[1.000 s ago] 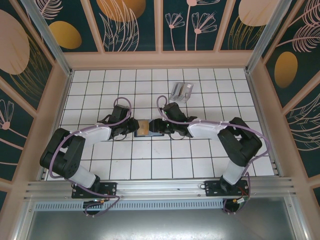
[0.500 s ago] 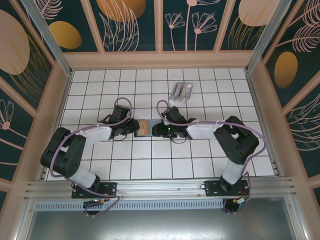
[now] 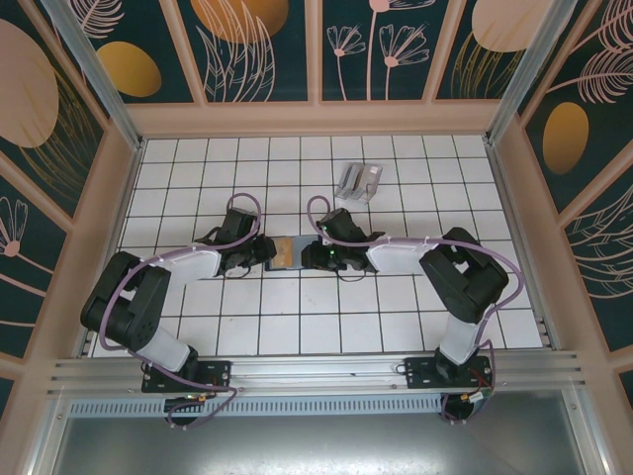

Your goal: Put the credit cards into the card holder

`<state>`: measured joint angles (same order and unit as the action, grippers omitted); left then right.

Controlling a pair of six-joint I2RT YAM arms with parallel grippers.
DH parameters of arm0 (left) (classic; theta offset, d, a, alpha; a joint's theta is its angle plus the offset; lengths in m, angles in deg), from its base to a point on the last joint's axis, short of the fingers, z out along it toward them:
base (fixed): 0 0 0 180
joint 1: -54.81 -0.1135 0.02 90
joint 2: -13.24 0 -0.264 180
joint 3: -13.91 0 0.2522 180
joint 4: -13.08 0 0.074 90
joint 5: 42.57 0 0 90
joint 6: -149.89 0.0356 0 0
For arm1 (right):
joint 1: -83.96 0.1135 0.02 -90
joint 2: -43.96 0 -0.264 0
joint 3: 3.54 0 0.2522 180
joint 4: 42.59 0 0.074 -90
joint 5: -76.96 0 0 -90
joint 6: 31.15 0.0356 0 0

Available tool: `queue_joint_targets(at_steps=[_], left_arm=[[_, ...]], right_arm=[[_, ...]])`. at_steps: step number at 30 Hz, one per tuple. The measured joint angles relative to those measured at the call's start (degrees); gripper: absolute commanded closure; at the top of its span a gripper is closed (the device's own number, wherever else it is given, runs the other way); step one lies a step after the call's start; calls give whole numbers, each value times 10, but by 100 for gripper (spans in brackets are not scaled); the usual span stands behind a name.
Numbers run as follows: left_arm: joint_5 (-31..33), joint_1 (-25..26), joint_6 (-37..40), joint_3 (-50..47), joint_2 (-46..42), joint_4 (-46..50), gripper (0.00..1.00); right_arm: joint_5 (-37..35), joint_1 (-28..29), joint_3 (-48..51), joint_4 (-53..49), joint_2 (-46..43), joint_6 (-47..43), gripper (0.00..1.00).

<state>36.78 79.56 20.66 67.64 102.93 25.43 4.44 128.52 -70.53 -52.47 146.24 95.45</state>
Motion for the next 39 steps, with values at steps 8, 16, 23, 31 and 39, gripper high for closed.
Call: queue_joint_targets(at_steps=[8, 16, 23, 31, 39], left_arm=[[-19, -6, 0, 3, 2, 4, 76], [-59, -53, 0, 9, -12, 5, 75], [-65, -75, -3, -6, -31, 0, 70], [-69, -75, -7, -10, -13, -10, 62], [-69, -75, -11, -12, 13, -24, 47]], right_arm=[[22, 0, -22, 31, 24, 2, 71], [54, 0, -69, 52, 60, 2, 70], [94, 6, -69, 100, 83, 15, 62], [128, 13, -70, 156, 121, 46, 57], [128, 8, -69, 151, 105, 42, 51]])
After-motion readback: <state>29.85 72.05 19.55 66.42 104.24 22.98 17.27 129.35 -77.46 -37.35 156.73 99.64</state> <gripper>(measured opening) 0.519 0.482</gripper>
